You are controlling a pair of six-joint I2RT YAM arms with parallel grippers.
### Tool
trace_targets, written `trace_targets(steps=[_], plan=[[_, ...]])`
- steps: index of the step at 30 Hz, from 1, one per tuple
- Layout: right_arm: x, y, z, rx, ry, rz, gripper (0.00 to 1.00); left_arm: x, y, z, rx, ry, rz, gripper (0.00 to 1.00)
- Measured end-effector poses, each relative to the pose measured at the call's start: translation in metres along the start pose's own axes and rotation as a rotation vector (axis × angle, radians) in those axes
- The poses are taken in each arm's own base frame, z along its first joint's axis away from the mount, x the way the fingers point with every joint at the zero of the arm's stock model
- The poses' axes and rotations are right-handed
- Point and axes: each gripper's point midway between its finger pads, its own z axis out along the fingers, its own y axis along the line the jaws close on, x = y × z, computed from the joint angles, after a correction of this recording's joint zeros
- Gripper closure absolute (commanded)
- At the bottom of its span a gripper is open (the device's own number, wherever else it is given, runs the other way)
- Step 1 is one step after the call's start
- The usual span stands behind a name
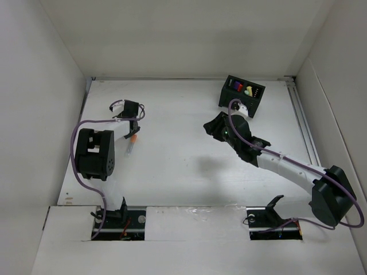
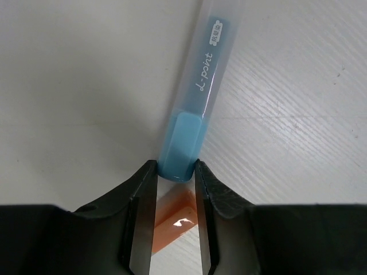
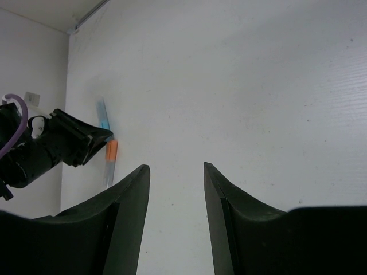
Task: Sort the stationery into containers
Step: Pick up the pen from the center of the board.
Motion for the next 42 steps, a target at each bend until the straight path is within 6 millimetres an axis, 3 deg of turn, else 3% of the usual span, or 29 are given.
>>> trace_targets(steps=[7,11,14,17,20,23,27,31,37,42], plan=[[0.000,0.000,0.000,0.000,0.000,-0.004,0.51,0.011,0.014,-0.016,0.009,0.001,-0.004,1.00],[0.001,0.000,0.000,-0.002,0.003,-0.004,0.48,-0.002,0.012,-0.042,0.050,-0.061,-0.034,1.00],[0.004,0.002,0.000,-0.012,0.020,-0.012,0.41,-0.021,0.005,-0.070,0.120,-0.130,-0.077,1.00],[0.012,0.004,0.001,-0.032,0.062,-0.031,0.28,-0.039,-0.002,-0.093,0.193,-0.192,-0.124,1.00],[0.020,0.008,0.000,-0.064,0.102,-0.047,0.10,-0.042,-0.012,-0.108,0.301,-0.215,-0.152,1.00],[0.023,0.016,-0.003,-0.114,0.142,-0.051,0.00,-0.023,-0.025,-0.113,0.426,-0.170,-0.135,1.00],[0.027,0.025,-0.008,-0.179,0.195,-0.045,0.00,0.015,-0.049,-0.120,0.612,-0.051,-0.057,1.00],[0.033,0.033,-0.009,-0.225,0.246,-0.040,0.00,0.052,-0.084,-0.145,0.803,0.027,0.061,1.00],[0.051,0.042,0.018,-0.239,0.324,-0.023,0.00,0.099,-0.126,-0.205,1.087,0.075,0.240,1.00],[0.061,0.037,0.037,-0.203,0.350,-0.017,0.00,0.109,-0.130,-0.218,1.186,0.084,0.290,1.00]])
